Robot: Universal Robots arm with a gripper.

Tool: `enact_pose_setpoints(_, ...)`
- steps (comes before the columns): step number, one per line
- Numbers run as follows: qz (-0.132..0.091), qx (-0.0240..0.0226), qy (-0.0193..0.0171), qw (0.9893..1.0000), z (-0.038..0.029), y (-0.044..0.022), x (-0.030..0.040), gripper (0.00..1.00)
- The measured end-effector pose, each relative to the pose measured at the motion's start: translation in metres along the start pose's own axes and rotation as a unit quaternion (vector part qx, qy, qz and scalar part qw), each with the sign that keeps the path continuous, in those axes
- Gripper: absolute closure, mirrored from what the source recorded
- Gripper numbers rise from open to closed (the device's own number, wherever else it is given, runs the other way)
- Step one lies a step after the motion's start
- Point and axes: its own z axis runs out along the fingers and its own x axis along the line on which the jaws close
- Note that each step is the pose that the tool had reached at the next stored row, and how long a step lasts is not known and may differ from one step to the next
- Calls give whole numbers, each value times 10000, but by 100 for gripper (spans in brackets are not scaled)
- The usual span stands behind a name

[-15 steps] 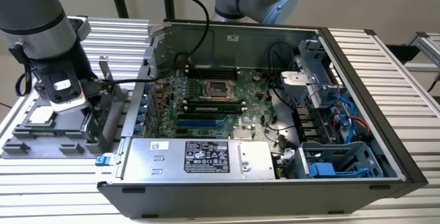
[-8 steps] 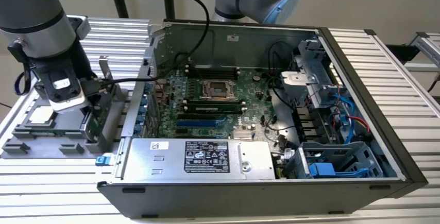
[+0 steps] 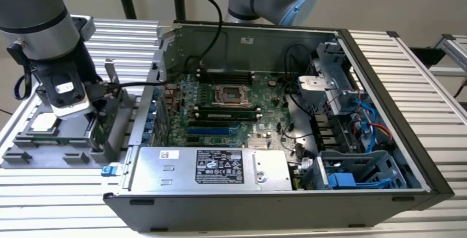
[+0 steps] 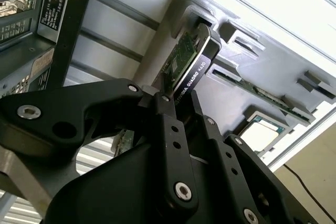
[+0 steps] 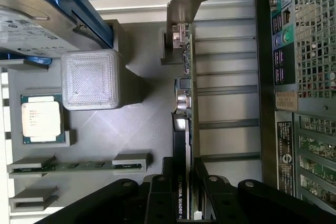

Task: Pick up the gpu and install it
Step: 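Pick up the gpu and move the gpu toward the slot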

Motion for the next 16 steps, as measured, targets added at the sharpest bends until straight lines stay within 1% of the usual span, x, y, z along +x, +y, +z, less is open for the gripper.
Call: enact_pose_setpoints(16,0,0,0,10000,-97,5,0,100)
